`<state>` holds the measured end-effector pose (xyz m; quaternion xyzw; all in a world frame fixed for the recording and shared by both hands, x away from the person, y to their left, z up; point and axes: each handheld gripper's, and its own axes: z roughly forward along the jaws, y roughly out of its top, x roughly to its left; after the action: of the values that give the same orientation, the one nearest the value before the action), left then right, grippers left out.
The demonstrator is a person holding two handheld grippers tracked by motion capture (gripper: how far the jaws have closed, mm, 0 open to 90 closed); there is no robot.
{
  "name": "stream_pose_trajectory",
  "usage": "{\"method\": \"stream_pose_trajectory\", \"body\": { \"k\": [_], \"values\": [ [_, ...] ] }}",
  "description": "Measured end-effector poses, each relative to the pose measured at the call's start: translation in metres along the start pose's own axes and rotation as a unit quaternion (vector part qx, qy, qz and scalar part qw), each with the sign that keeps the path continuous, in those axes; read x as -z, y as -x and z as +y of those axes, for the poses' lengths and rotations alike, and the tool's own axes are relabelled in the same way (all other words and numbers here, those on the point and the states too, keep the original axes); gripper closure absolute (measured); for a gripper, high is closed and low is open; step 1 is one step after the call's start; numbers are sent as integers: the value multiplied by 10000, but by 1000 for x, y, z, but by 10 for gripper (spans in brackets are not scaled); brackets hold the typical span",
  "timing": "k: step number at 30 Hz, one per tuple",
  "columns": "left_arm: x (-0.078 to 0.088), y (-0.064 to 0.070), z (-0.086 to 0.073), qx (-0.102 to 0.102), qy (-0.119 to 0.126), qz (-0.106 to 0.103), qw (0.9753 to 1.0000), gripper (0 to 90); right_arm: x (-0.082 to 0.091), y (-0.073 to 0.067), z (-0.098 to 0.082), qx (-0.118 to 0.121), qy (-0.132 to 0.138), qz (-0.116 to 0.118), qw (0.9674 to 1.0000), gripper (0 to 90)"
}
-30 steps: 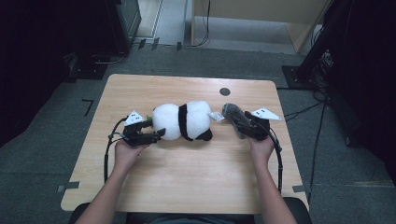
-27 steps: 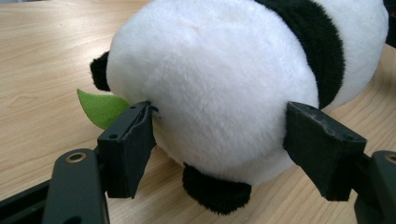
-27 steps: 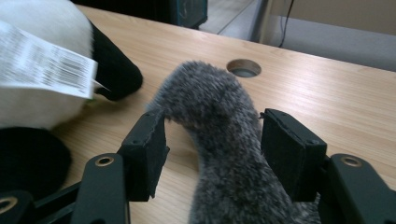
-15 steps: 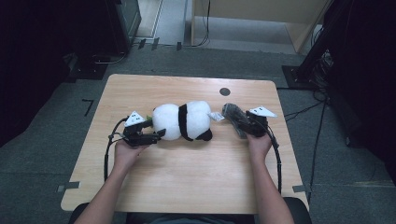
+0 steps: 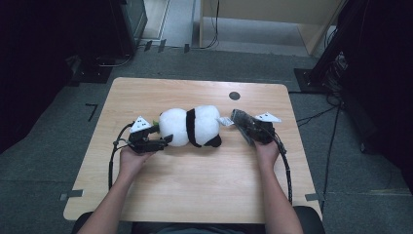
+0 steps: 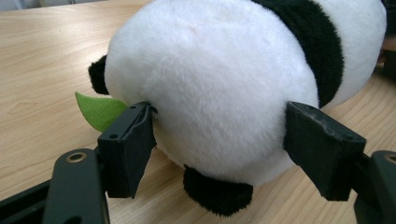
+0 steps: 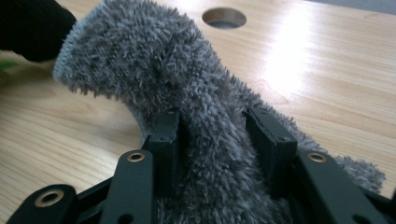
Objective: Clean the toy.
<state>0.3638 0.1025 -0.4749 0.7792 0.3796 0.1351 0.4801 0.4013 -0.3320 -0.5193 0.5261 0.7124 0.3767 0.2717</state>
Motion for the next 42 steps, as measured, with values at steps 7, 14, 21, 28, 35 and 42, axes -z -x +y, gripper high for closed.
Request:
{"method": "stream_pose_trajectory", "body": {
  "k": [7,14,21,28,35,42],
  "values": [
    [0,0,-1,-24,42,-17,10000,251,-6,-1,2,31,-357,-27,9994,567],
    [0,-1,-2,-2,83,-30,10000,251,-6,-4,1,181,-372,-123,9991,547],
    [-1,-1,-2,37,117,-30,9999,245,-5,-5,1,187,-362,-149,9991,589],
    [-1,-1,-1,-30,105,10,9999,237,-5,-4,1,77,-355,-145,9992,688],
    [0,0,2,-40,19,81,10000,206,-1,0,5,-21,-368,-57,9993,761],
    [-2,-1,6,8,-33,44,10000,128,12,5,21,-182,-341,123,9992,758]
  ]
}}
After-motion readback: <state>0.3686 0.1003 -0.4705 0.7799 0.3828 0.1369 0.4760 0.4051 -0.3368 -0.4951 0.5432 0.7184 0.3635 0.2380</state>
